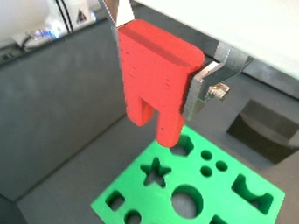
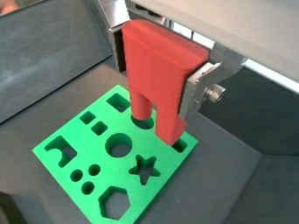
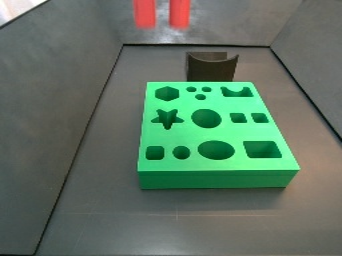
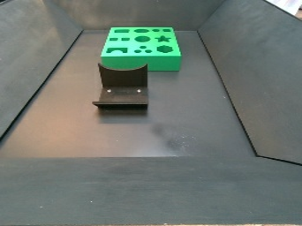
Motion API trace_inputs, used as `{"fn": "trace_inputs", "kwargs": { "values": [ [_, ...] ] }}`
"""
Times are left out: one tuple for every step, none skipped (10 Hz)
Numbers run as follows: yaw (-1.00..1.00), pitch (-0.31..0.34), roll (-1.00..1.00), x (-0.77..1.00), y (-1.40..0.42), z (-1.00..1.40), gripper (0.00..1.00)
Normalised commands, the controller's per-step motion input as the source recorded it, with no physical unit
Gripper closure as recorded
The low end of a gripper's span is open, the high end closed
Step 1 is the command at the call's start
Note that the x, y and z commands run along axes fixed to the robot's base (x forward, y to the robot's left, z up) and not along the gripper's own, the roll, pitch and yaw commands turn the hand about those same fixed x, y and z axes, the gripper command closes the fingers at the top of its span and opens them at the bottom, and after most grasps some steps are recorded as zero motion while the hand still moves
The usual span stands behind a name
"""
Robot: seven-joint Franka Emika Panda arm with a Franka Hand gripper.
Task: Pick up the square-circle object. Move up. Rotate the square-circle object. Move to above the board. Insert the square-circle object.
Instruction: Insert the square-circle object.
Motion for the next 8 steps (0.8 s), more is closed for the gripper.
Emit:
{"fn": "trace_inputs", "kwargs": {
  "values": [
    [0.11,-0.139,0.16,0.21,-0.24,-0.80,1.00],
    [0.16,-0.133,0.19,0.20,-0.33,-0.78,1.00],
    [0.22,-0.140,0.21,0.17,-0.39,-0.74,1.00],
    [0.26,-0.124,0.25,0.11,-0.42,-0.67,1.00],
    [0.17,-0.094,0.16,0.09,-0.37,-0.73,1.00],
    [0.12,-0.044,0.10,0.06,-0.31,-0.65,1.00],
    [0.07,-0.054,0.04,0.00,-0.29,-0.61,1.00],
    [0.02,-0.059,0.00,0.00,-0.25,-0.51,1.00]
  ]
}}
